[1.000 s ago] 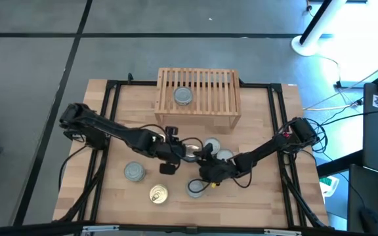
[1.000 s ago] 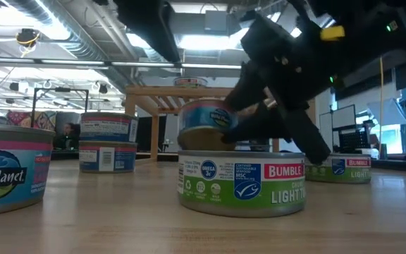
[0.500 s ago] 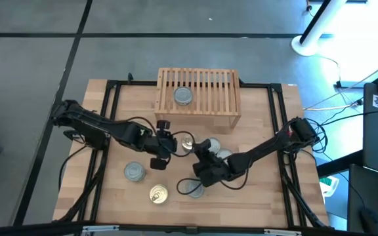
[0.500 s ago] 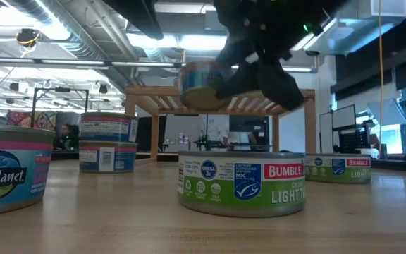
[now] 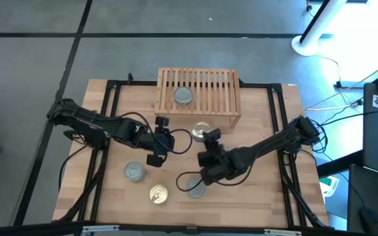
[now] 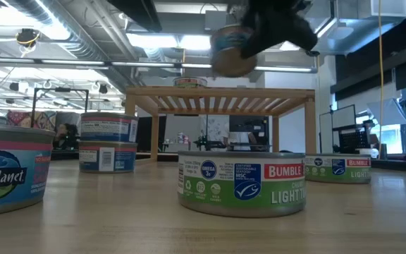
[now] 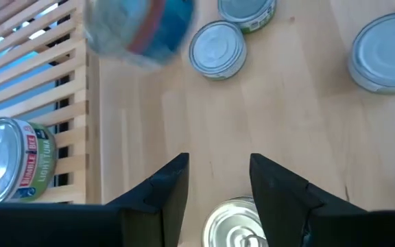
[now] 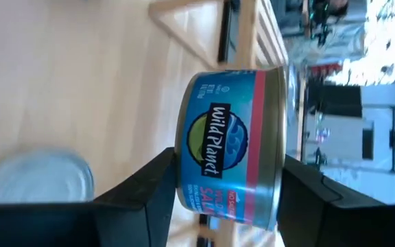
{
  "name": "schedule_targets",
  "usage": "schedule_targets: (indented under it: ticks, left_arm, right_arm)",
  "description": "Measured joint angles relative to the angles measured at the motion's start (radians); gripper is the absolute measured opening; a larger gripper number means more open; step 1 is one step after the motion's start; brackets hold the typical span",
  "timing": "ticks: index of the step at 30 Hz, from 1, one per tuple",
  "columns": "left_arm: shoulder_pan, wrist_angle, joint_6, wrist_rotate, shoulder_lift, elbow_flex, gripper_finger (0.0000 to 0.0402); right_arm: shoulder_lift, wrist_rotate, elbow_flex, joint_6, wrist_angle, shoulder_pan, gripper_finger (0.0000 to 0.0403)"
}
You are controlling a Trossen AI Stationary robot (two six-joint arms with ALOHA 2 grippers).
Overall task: Stack canned seafood by type on shelf
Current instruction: Put the blue pink tuna can on the shelf
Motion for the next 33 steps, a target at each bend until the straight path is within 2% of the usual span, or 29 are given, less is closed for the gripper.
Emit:
schedule_targets:
  ticks: [4,7,10,22,28,33]
  left_arm:
    - [0.02,0.006,0.003,0.0,0.0,0.0,0.015]
    - [0.037,0.01,0.008,0.0,0.0,0.0,0.015]
    - [0.053,0.02,0.007,0.0,0.001,0.0,0.015]
    - [0.096,0.035,0.016,0.0,0.001,0.0,0.015]
    - [0.108,0.036,0.015,0.001,0.001,0.0,0.015]
    - [0.124,0.039,0.013,0.001,0.002,0.0,0.015]
  right_arm:
    - [-0.08,0.026,0.0,0.171,-0.185,-0.009,0.0193]
    - [-0.129,0.132,-0.001,0.255,-0.324,-0.009,0.0193]
    - [-0.173,0.247,-0.042,0.269,-0.369,-0.01,0.0193]
    - [-0.318,0.349,-0.38,0.268,-0.326,-0.193,0.0193]
    - [-0.346,0.339,-0.419,0.157,-0.245,-0.255,0.0193]
    - [-0.376,0.284,-0.42,0.012,-0.139,-0.299,0.0193]
